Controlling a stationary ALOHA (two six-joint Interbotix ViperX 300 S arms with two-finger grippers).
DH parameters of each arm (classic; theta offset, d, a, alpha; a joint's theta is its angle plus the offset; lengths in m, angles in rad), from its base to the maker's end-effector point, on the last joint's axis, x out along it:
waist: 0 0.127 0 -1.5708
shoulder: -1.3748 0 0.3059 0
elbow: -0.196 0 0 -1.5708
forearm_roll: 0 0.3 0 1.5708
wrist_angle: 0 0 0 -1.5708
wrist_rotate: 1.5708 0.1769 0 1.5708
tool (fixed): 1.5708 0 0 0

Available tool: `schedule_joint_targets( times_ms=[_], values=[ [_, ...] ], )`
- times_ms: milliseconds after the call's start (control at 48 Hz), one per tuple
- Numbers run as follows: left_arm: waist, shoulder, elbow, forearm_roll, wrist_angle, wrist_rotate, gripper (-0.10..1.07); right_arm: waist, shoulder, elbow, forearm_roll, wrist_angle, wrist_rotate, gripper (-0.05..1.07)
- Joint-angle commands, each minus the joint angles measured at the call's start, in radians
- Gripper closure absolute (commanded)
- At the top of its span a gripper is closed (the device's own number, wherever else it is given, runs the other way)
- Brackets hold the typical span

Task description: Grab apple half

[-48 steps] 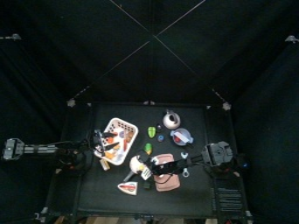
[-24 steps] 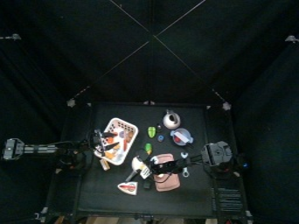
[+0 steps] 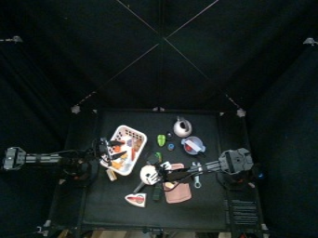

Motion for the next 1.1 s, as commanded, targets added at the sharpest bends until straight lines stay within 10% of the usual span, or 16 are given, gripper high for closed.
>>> schedule_joint_targets(
  times_ms=[0, 1083],
  values=[
    [0.003, 0.002, -0.011, 0.003, -0.008, 0.002, 0.12, -0.006, 0.014, -0.077, 0.071, 0.018, -0.058, -0.02],
    [0.005, 0.000, -0.006, 0.003, -0.008, 0.003, 0.12, -0.017, 0.135, -0.144, 0.123, 0.120, -0.091, -0.02]
  ],
)
